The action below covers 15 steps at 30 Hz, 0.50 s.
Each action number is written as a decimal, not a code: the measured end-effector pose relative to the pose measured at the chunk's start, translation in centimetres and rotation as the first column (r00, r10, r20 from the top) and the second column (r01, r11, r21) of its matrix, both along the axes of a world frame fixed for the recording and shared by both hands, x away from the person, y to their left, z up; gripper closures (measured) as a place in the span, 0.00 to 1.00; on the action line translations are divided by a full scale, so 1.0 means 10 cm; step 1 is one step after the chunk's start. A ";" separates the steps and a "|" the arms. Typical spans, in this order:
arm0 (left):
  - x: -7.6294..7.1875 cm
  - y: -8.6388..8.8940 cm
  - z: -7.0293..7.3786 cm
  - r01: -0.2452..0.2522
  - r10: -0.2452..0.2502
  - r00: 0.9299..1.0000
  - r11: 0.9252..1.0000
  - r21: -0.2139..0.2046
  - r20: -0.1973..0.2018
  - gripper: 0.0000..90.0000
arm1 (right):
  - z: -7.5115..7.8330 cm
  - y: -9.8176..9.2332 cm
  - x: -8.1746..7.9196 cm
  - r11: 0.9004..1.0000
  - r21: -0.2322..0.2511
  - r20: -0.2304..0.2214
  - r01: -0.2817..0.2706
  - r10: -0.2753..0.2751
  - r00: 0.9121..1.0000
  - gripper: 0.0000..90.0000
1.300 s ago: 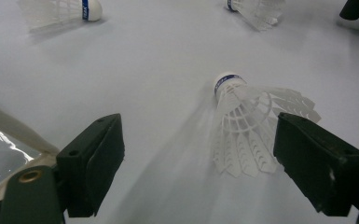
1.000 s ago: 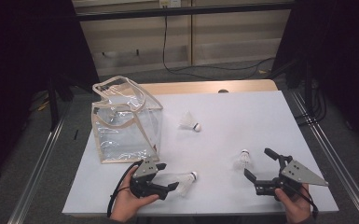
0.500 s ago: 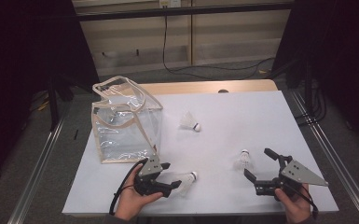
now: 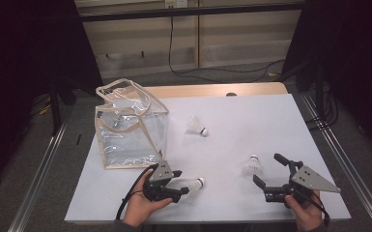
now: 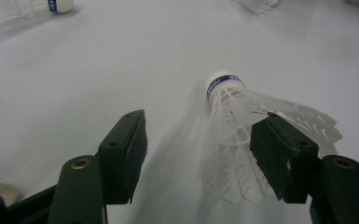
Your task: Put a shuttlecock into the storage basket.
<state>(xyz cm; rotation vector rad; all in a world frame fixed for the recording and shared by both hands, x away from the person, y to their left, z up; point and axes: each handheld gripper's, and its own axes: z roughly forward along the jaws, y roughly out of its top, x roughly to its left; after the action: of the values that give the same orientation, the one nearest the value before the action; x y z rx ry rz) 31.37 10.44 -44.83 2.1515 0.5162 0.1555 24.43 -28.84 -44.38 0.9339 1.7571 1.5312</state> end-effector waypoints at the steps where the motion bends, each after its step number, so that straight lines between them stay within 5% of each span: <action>1: 0.00 -0.02 0.00 0.002 -0.002 1.000 1.000 0.000 -0.002 0.42 | 0.00 0.00 0.00 1.000 0.001 0.002 0.001 -0.001 1.000 0.00; 15: 0.01 -0.12 -0.02 0.020 -0.020 0.999 1.000 -0.002 -0.044 0.53 | 0.00 -0.01 0.00 1.000 0.003 -0.001 0.002 -0.002 1.000 0.00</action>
<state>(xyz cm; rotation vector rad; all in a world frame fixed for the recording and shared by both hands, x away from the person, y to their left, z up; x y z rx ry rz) 31.50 9.21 -45.05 2.1618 0.5202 0.0972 24.41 -28.92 -44.35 0.9377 1.7549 1.5329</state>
